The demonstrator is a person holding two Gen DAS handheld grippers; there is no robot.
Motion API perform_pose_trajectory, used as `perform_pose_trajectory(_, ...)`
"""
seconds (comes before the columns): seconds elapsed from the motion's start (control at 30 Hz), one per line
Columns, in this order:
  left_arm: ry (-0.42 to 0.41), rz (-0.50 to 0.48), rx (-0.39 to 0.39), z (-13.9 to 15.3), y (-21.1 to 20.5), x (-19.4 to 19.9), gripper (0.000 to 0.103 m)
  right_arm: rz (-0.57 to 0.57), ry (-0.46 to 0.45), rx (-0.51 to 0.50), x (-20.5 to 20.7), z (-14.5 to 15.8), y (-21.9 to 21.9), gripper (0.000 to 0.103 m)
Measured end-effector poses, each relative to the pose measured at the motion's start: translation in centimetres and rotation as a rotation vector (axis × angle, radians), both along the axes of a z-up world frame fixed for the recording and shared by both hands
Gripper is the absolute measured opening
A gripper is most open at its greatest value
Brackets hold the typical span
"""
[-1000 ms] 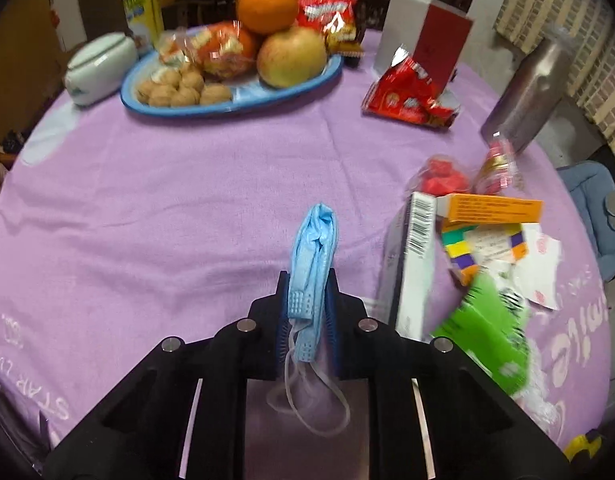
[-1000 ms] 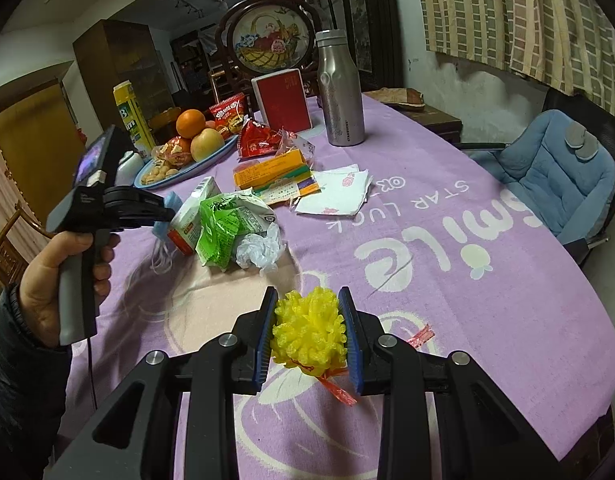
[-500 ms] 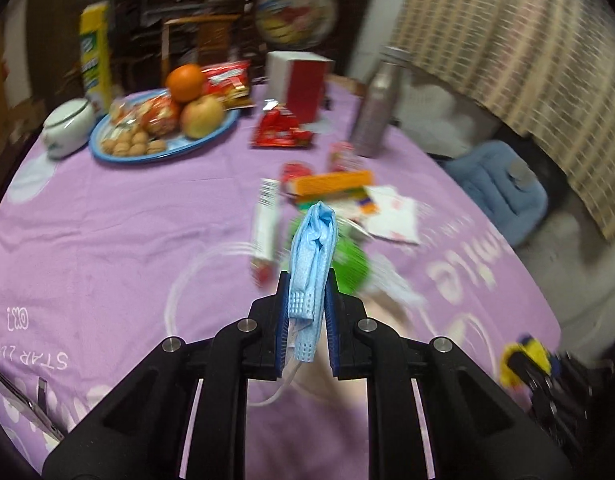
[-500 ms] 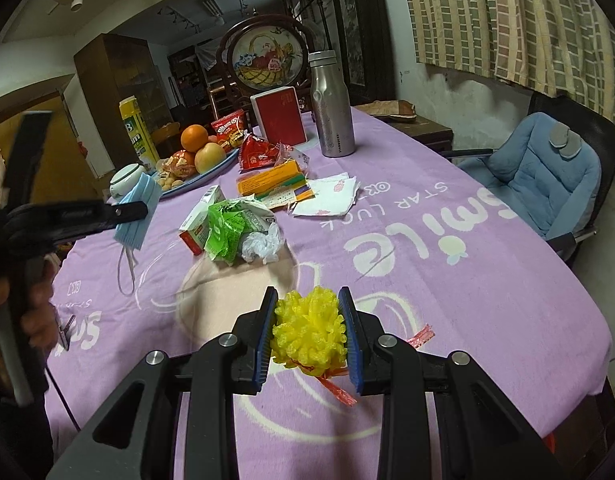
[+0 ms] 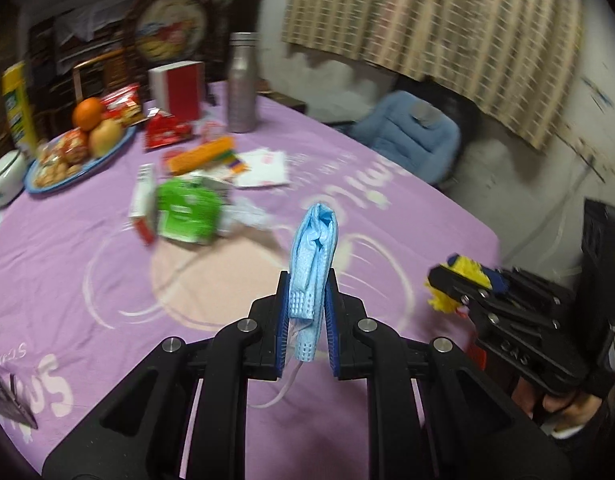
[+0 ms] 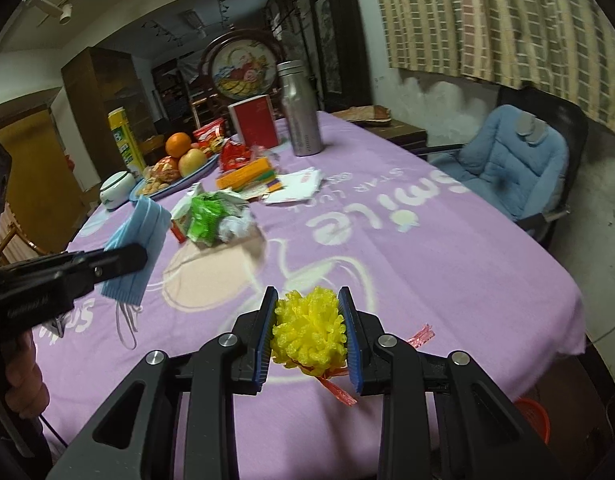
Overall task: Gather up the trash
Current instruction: 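Carry the mask and pompom to the red wastebasket and release them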
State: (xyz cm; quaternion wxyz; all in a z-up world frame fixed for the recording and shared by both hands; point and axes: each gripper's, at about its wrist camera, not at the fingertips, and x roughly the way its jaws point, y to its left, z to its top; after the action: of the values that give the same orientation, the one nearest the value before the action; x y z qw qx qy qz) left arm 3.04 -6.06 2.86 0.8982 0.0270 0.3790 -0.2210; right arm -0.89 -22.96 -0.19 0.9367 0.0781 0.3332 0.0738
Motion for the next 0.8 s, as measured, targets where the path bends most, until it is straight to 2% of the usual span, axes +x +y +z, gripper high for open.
perform_pose_trajectory(0.43,-0.028,-0.303,0.019,-1.5,-8.7,-4.6,0.017,-0.175,-0.004,0.026,-6.0,-2.7,-9.6,0.030)
perform_pose_trajectory(0.67,0.019,-0.480,0.051,-3.5,-15.5,-6.2,0.017,-0.298,0.055,0.068,-9.3,-6.7,-16.4,0.030)
perform_pose_trajectory(0.8,0.064,-0.584,0.083,-5.6,-20.6,-7.5,0.017,-0.403,0.130,0.113,-11.1,-10.2,-21.3,0.030)
